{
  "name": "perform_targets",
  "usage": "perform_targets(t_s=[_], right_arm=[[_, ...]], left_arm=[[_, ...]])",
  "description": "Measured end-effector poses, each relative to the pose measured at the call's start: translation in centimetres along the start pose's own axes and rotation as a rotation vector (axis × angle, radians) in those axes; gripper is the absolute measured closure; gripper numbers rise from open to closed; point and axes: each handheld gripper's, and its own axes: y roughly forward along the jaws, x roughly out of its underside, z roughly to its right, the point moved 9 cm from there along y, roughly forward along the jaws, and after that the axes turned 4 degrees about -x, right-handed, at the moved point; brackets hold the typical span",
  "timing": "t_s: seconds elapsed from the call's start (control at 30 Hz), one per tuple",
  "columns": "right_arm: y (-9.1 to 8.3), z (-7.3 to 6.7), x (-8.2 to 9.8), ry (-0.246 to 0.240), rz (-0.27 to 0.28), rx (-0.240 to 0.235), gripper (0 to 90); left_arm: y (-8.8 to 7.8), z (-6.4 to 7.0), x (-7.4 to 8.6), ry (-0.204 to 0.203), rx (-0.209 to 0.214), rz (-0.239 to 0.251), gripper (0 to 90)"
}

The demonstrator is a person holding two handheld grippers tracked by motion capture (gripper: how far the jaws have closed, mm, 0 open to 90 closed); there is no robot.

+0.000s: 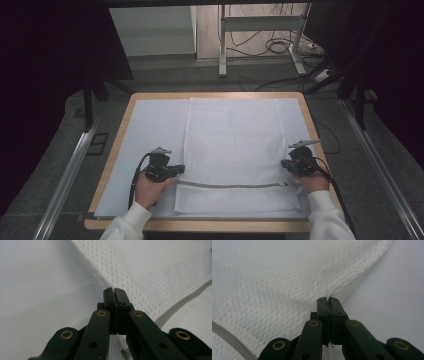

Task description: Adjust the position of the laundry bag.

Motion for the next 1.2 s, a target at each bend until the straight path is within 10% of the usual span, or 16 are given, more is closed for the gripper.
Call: perform_targets(t_s=[1.2], right_arm=[[1.9, -3.3, -1.0, -0.038, 0.007, -0.062, 87.2]], left_arm=[[-2.3, -4.1, 1.6, -0.062, -0.042, -0.002, 90.0]])
